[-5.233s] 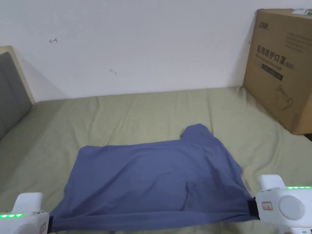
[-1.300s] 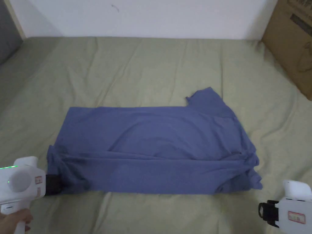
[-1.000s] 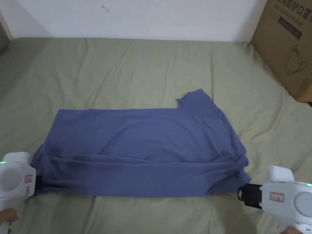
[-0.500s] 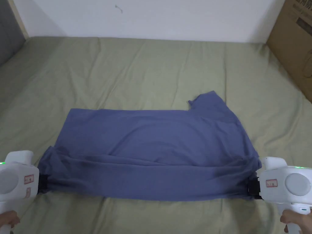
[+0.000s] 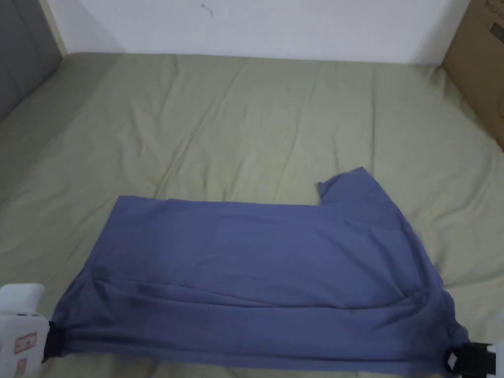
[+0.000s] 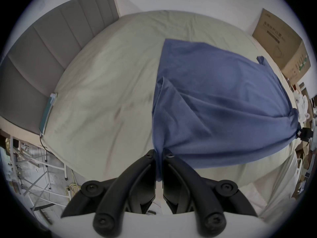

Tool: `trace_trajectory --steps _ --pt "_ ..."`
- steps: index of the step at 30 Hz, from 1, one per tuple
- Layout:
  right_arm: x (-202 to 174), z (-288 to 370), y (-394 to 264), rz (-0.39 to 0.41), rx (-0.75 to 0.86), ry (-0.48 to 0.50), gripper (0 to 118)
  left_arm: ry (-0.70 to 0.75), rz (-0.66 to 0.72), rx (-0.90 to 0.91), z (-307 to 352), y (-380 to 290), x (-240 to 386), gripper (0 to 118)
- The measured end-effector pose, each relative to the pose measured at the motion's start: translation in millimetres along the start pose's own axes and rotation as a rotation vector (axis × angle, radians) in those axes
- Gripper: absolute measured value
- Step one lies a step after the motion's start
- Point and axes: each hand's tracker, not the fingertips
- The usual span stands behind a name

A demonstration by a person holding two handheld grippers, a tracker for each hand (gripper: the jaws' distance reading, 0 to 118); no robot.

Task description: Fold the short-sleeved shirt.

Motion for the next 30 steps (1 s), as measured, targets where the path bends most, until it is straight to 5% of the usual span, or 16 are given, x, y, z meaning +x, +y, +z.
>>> trace_trajectory --steps 1,3,4,5,10,11,14,15,17,27,28,29,30 --pt "2.5 -3.5 -8.4 -0.012 -0.013 -0.003 32 -0.025 0.021 -0.015 -3.3 -6.6 -1.0 27" --pt "2.4 -5.1 -16.0 -0.012 -0.030 -0.090 58 -0.005 0.068 -0.037 -3.1 -10.5 -0.9 83" --pt "2.2 -1.4 -17.1 0.007 -0.014 -0.113 58 0.001 0.051 -0.045 -1.6 -8.1 -1.7 96" --pt "1.9 5.3 -16.5 0.024 0.016 -0.108 58 0.000 0.048 -0.033 2.9 -7.1 -3.8 97" --pt "-17.9 36.8 2.0 0.119 0.127 -0.119 58 -0.047 0.119 0.132 40.4 20.6 -1.5 93" --pt "-24.2 41.5 5.5 0.136 0.150 -0.115 58 -0.066 0.129 0.175 47.4 27.0 1.9 84" --pt "-36.2 44.7 13.5 0.142 0.165 -0.062 47 -0.055 0.085 0.222 55.9 42.7 22.1 13" --pt "-39.1 43.0 14.3 0.136 0.171 -0.057 32 -0.036 0.056 0.226 55.0 45.6 28.2 5" --pt "-45.9 32.4 14.4 0.136 0.166 -0.067 3 -0.034 0.036 0.218 47.4 48.4 41.0 0" --pt "-65.7 -1.2 90.8 0.165 0.156 -0.007 1 -0.060 0.026 0.152 9.5 77.5 52.0 0" --pt "-69.6 -4.4 112.2 0.170 0.183 -0.001 6 -0.061 0.027 0.155 8.1 84.1 54.3 0" --pt "-73.5 -9.9 135.5 0.186 0.204 0.005 26 -0.060 0.027 0.155 6.0 90.0 54.4 0" --pt "-76.8 -17.4 158.1 0.212 0.215 0.021 71 -0.058 0.028 0.159 3.7 94.7 54.4 0"
